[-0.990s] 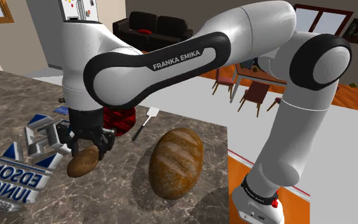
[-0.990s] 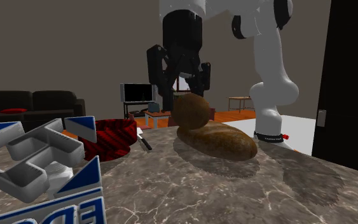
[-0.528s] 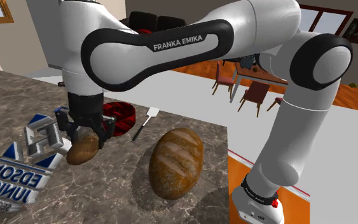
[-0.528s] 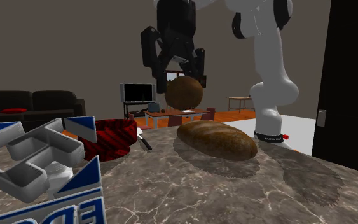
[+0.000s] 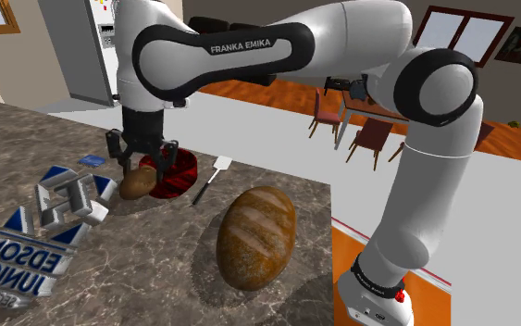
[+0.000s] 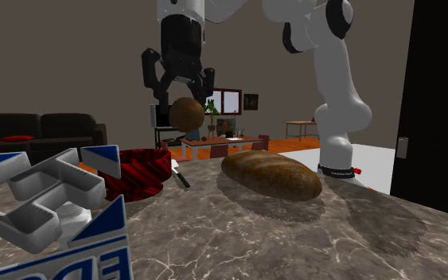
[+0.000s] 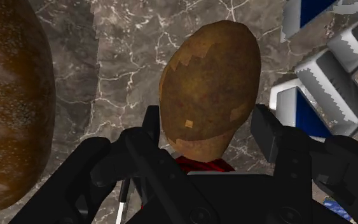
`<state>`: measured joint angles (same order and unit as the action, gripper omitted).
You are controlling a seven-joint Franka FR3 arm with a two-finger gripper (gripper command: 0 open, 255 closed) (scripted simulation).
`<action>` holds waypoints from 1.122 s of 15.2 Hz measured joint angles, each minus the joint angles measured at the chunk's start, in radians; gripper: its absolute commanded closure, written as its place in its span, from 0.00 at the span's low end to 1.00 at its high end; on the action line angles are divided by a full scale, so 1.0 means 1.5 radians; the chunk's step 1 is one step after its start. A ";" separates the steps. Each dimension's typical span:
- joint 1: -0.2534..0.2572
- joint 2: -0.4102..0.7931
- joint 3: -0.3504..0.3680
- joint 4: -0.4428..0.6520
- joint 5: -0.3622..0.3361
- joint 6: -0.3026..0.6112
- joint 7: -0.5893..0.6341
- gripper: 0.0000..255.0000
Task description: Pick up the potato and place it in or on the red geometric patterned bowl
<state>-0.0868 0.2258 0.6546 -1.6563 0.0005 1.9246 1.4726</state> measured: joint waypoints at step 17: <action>-0.045 0.237 -0.085 0.358 -0.084 -0.158 -0.166 1.00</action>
<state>-0.1543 0.5818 0.5265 -1.1200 -0.1250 1.6872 1.2241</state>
